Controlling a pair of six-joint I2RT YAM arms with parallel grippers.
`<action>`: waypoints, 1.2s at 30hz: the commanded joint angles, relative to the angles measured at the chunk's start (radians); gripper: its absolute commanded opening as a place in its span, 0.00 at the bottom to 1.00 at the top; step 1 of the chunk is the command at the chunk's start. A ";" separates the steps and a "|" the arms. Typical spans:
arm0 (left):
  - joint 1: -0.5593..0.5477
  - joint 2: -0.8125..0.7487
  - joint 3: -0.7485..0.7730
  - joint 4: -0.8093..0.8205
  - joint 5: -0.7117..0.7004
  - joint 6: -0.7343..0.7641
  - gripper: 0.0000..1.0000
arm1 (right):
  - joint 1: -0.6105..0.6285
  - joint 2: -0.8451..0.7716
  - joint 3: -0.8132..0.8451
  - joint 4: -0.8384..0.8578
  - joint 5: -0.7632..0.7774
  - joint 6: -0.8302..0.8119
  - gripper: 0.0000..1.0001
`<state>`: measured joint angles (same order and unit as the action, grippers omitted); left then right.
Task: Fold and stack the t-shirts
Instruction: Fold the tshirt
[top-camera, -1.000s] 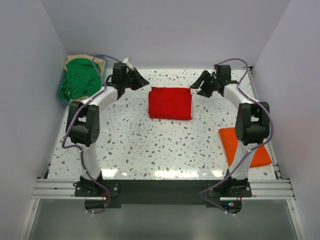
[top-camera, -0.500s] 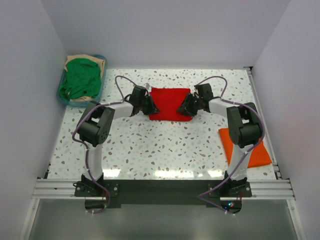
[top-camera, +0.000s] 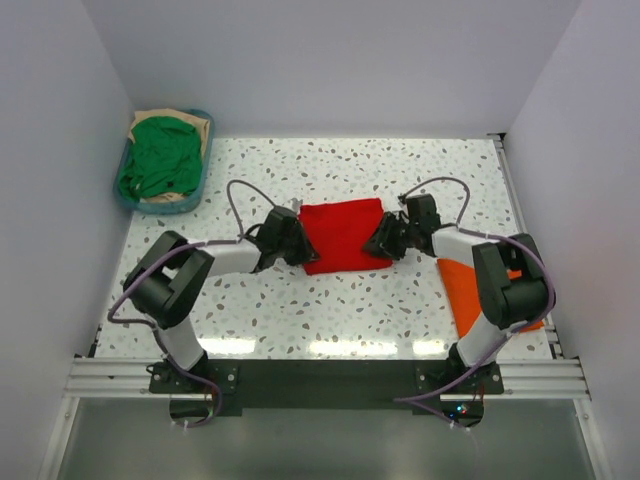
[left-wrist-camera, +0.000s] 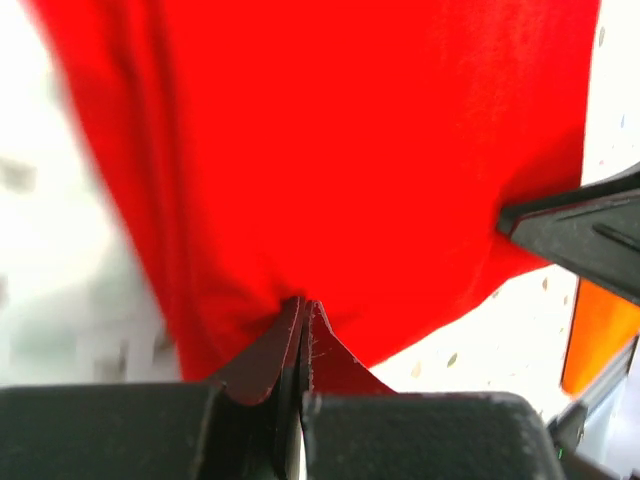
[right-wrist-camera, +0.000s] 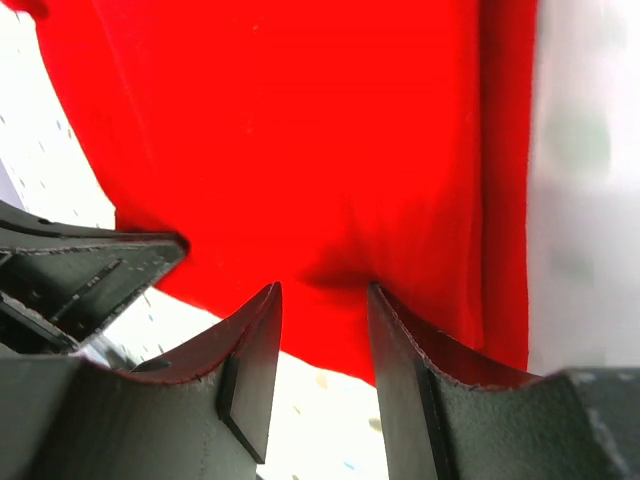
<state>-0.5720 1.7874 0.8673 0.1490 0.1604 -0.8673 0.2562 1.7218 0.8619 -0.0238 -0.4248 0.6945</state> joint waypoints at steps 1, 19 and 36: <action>-0.034 -0.104 -0.144 -0.037 -0.070 -0.042 0.00 | 0.000 -0.101 -0.119 -0.070 0.037 -0.055 0.44; 0.015 -0.093 0.102 -0.095 -0.049 0.044 0.00 | -0.012 -0.119 0.135 -0.136 -0.012 -0.104 0.46; 0.250 0.207 0.185 0.149 0.111 -0.013 0.00 | -0.176 0.389 0.391 0.071 -0.290 0.092 0.40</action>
<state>-0.3325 1.9739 1.0298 0.2451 0.2550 -0.8783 0.1024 2.0903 1.2427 -0.0078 -0.6872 0.7418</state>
